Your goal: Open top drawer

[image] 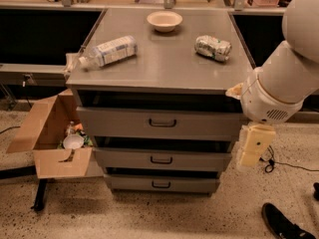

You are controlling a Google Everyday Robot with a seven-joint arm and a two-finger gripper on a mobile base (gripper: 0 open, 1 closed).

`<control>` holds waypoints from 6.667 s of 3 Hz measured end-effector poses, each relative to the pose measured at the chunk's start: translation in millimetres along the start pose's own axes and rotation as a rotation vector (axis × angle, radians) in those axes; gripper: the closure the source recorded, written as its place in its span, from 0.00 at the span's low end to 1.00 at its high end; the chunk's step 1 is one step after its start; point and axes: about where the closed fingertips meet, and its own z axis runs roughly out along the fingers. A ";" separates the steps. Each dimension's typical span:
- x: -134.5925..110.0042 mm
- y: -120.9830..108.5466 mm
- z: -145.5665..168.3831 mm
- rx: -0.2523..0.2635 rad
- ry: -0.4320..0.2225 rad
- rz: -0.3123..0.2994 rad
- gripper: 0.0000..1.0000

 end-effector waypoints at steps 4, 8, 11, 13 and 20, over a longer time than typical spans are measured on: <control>18.4 4.7 170.1 -0.037 -0.043 0.017 0.00; 32.6 -86.3 192.7 0.164 0.052 -0.108 0.00; 35.7 -127.9 238.8 0.122 0.013 -0.097 0.18; 25.7 -114.5 234.8 0.097 -0.015 -0.109 0.65; 21.2 -90.1 220.2 0.068 -0.036 -0.122 0.00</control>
Offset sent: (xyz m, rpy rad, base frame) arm 0.0148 0.0260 -0.0923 -0.0675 0.0420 0.0101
